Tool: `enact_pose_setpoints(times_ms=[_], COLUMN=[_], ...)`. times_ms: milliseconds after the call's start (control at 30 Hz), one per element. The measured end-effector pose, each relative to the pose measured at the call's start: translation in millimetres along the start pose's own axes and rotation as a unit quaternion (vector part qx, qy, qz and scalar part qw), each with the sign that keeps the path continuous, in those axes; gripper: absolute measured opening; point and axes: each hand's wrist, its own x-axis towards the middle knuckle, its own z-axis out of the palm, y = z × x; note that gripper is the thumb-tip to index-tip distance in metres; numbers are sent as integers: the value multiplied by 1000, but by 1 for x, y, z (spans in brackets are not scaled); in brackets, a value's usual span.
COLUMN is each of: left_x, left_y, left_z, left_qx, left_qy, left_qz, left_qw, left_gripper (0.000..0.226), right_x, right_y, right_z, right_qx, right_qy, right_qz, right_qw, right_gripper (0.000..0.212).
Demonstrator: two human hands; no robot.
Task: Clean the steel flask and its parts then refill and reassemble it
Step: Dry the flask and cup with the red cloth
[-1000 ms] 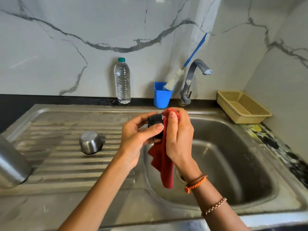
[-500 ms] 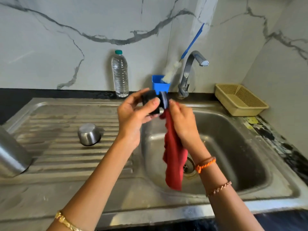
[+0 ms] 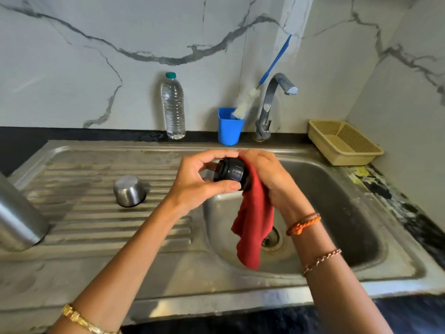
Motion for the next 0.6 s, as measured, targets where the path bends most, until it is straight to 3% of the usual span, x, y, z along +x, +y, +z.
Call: enact_pose_setpoints(times_ms=[100, 233, 333, 400, 500, 600], left_x=[-10, -18, -17, -14, -4, -9], left_y=[-3, -13, -20, -27, -34, -38], left_z=[2, 15, 12, 2, -22, -45], left_qx=[-86, -127, 55, 190, 332, 433], left_qy=[-19, 95, 122, 93, 80, 40], left_qz=[27, 82, 178, 260, 297, 220], left_qw=[996, 984, 975, 942, 892, 873], left_gripper=[49, 54, 47, 49, 49, 55], right_x=[-10, -12, -16, -21, -20, -16], right_y=[7, 21, 25, 25, 26, 22], right_z=[-4, 13, 25, 28, 25, 22], right_qx=[102, 194, 353, 386, 341, 289], right_qy=[-96, -87, -46, -74, -98, -105], right_qz=[148, 202, 257, 280, 276, 235], right_qw=[979, 956, 899, 876, 893, 922], right_gripper=[31, 39, 45, 38, 35, 53])
